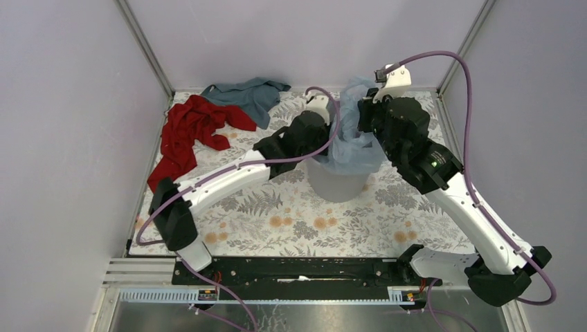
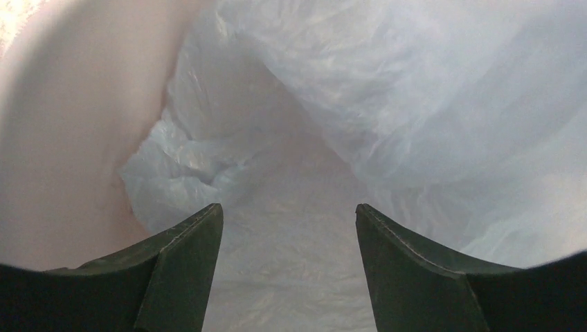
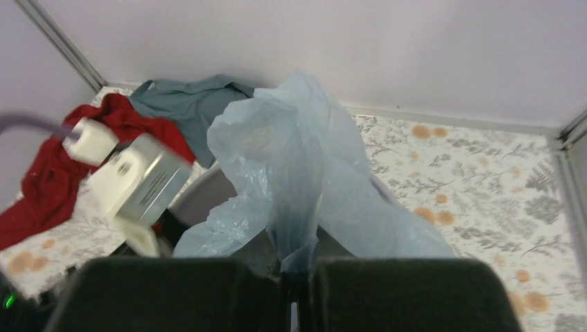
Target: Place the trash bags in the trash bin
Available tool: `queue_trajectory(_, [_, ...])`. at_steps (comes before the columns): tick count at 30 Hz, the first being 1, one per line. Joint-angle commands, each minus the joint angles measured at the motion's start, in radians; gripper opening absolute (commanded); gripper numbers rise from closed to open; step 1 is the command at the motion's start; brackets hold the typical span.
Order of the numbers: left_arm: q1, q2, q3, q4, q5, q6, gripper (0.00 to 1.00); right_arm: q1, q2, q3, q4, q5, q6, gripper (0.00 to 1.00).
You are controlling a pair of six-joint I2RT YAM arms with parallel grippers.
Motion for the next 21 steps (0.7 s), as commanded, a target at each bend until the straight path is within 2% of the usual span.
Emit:
queue_trajectory(1, [0.003, -0.126, -0.157, 0.048, -0.073, -0.038, 0.77, -0.114, 0.007, -0.05, 0.043, -0.225, 0.158, 0.0])
queue_trajectory(5, [0.003, -0.178, -0.125, 0.014, -0.044, -0.011, 0.82, -0.208, 0.054, -0.061, 0.036, -0.431, 0.235, 0.0])
queue_trajectory(10, [0.008, -0.247, -0.062, -0.063, -0.059, 0.017, 0.91, -0.214, 0.096, -0.038, 0.033, -0.681, 0.251, 0.0])
queue_trajectory(14, [0.02, -0.329, -0.063, -0.09, -0.054, 0.028, 0.97, -0.214, 0.083, 0.003, 0.006, -0.738, 0.258, 0.0])
queue_trajectory(17, [0.027, -0.398, -0.076, -0.127, -0.105, 0.042, 0.98, -0.214, 0.084, 0.081, -0.006, -0.802, 0.282, 0.0])
queue_trajectory(21, [0.031, -0.518, -0.123, -0.156, -0.163, 0.064, 0.99, -0.213, 0.118, 0.145, 0.106, -0.927, 0.407, 0.0])
